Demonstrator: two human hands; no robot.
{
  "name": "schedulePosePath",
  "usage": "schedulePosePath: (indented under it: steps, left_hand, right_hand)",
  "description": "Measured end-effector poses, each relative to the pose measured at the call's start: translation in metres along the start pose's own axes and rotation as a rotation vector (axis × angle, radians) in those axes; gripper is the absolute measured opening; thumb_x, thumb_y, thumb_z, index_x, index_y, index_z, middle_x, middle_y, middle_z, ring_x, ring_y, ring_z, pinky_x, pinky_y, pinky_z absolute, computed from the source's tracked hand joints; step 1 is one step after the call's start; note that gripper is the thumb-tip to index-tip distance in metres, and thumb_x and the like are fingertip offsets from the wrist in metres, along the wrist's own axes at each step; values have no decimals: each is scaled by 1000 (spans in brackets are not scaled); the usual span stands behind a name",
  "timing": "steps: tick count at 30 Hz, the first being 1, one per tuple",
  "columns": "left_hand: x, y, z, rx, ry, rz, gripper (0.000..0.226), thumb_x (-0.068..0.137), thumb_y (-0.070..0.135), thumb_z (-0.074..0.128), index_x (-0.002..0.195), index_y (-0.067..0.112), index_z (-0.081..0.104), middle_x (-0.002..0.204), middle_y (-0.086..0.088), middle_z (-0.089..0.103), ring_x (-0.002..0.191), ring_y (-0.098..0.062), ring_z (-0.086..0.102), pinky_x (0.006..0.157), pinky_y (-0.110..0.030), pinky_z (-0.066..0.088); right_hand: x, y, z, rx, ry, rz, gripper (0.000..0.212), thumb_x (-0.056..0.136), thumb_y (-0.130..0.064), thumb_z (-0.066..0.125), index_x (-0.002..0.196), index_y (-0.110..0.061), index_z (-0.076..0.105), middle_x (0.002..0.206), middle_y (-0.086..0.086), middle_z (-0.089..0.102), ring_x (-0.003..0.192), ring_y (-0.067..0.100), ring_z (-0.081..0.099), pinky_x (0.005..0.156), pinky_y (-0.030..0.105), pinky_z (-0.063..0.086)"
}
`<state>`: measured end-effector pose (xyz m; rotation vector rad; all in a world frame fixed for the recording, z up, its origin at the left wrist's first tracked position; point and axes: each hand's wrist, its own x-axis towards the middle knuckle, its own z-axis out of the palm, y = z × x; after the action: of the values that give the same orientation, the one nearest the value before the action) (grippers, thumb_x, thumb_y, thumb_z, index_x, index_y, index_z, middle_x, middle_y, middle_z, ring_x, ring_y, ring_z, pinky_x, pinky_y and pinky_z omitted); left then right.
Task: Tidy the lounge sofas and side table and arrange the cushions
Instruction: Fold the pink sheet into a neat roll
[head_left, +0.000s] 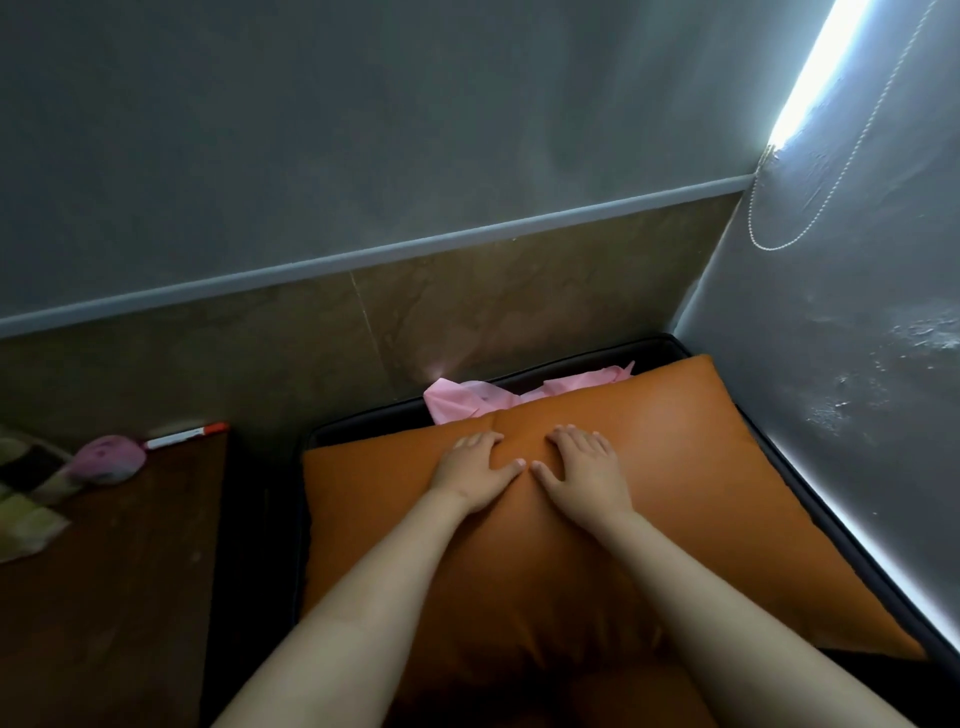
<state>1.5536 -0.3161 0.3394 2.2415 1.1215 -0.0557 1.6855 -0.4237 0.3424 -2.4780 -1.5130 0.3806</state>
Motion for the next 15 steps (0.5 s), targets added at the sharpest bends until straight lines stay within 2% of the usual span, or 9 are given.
schedulePosePath:
  steps: [6, 11, 15]
  left_hand:
    - [-16, 4, -14, 113, -64, -12, 68, 93, 56, 47, 149, 21, 31, 156, -3, 31, 142, -23, 28, 116, -37, 27]
    - [-38, -10, -9, 125, -80, -31, 72, 95, 54, 45, 154, 23, 17, 163, 0, 9, 150, -19, 7, 121, -36, 9]
    - [-54, -20, -12, 83, -41, -56, 70, 96, 52, 45, 153, 23, 18, 163, 3, 8, 150, -17, 5, 120, -38, 8]
  right_hand:
    - [-6, -13, -9, 11, -81, -28, 57, 96, -48, 47, 144, -19, 39, 155, 0, 33, 145, 16, 22, 120, 34, 9]
    - [-18, -24, -7, 40, -136, -51, 59, 96, -46, 48, 147, -19, 35, 159, 0, 25, 148, 16, 14, 120, 35, 8]
    - [-23, -34, -6, 46, -173, -77, 60, 96, -45, 50, 147, -18, 36, 159, 1, 24, 148, 17, 15, 119, 35, 12]
